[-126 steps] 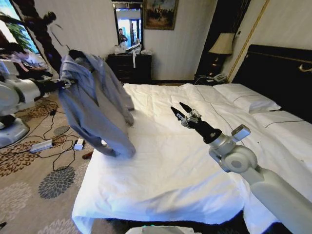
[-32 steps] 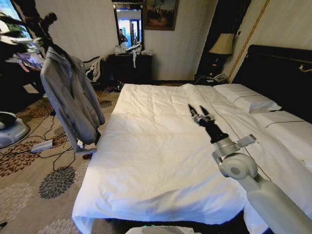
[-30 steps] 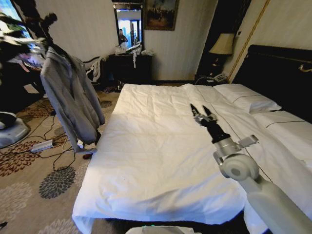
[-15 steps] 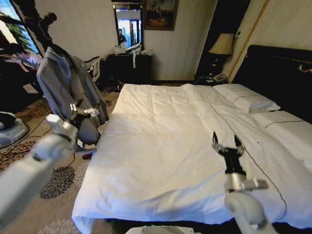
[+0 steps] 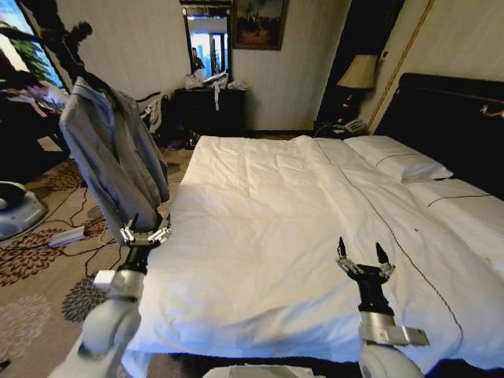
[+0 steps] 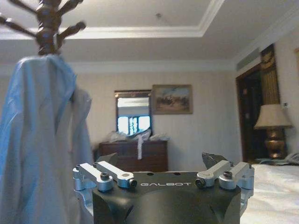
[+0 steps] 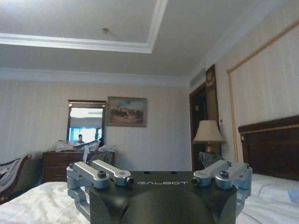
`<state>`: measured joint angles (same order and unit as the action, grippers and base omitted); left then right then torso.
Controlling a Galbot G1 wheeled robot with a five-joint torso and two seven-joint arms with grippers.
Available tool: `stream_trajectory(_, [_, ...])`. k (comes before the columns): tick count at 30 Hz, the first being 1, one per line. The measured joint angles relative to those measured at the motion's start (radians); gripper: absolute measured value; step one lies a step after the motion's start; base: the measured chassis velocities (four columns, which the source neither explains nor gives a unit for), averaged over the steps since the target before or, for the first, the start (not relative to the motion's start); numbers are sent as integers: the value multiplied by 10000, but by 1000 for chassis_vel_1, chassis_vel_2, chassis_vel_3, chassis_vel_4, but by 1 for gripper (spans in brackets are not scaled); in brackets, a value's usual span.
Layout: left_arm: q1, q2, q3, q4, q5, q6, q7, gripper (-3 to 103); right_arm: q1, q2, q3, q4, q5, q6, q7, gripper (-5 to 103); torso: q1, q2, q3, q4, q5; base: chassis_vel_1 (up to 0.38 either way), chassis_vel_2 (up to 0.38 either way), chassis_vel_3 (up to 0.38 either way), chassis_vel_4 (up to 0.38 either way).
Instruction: Pick up the clothes from the bed and hang them on the clothes hanger.
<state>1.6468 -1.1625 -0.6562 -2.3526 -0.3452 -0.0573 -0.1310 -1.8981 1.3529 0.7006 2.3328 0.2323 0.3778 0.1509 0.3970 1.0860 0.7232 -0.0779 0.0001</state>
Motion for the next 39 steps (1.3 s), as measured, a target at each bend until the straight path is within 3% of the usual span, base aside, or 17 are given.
stream_trajectory(5, [150, 121, -466, -294, -143, -122, 269, 100, -240, -165, 64, 292, -302, -190, 23, 100, 3, 0, 2, 0, 0, 0, 0, 0, 0])
stream_trajectory(39, [18, 227, -442, -182, -277, -104, 284, 100, -186, -206, 74, 261, -234, -220, 19, 100, 4, -2, 3, 1, -1, 0, 0, 0, 0])
